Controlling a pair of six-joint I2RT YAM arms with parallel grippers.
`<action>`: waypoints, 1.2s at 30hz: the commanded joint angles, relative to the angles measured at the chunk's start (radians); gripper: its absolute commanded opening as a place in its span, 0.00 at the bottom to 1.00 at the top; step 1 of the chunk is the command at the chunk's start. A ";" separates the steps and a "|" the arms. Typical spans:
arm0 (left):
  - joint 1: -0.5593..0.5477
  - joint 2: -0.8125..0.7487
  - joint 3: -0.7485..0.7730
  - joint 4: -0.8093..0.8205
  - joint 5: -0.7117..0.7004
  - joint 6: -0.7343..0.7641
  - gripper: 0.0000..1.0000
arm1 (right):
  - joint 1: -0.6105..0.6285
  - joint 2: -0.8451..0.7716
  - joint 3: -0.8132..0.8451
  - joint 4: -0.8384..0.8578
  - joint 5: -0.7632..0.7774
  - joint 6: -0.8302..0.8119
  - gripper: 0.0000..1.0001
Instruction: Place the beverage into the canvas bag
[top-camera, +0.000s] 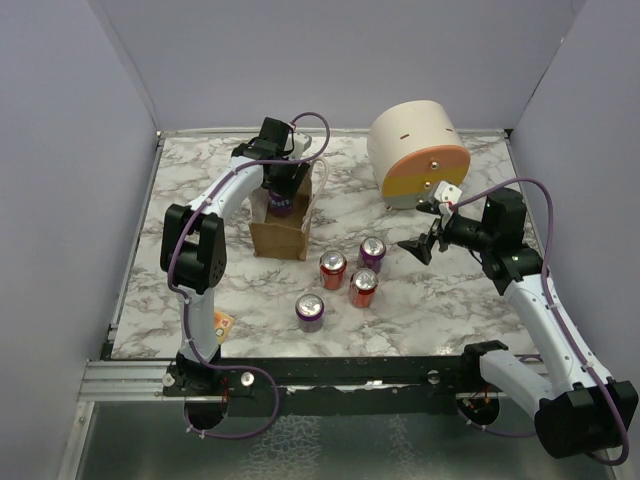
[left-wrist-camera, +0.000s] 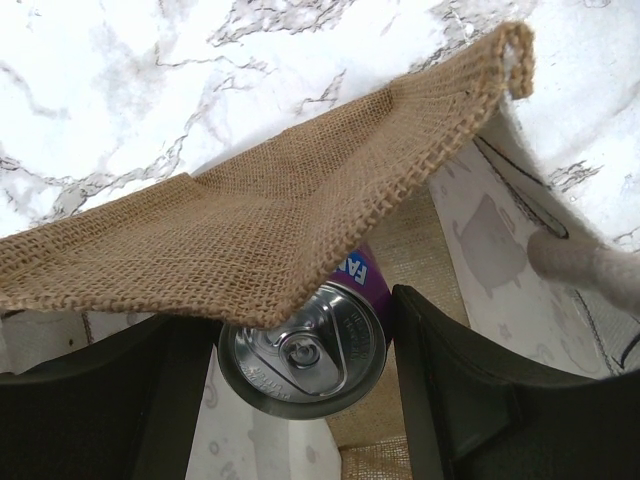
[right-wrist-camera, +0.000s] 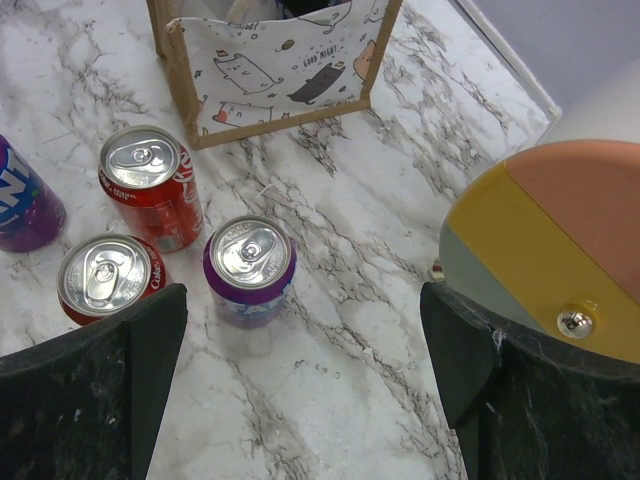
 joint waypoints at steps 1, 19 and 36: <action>0.004 0.000 0.009 0.043 -0.050 0.028 0.30 | -0.005 -0.010 -0.010 0.003 0.020 -0.015 1.00; 0.004 -0.023 0.035 0.030 -0.078 0.038 0.81 | -0.005 -0.002 -0.010 0.003 0.014 -0.010 1.00; 0.004 -0.185 0.048 0.014 -0.030 0.012 0.90 | -0.005 0.000 -0.010 0.003 0.014 -0.008 1.00</action>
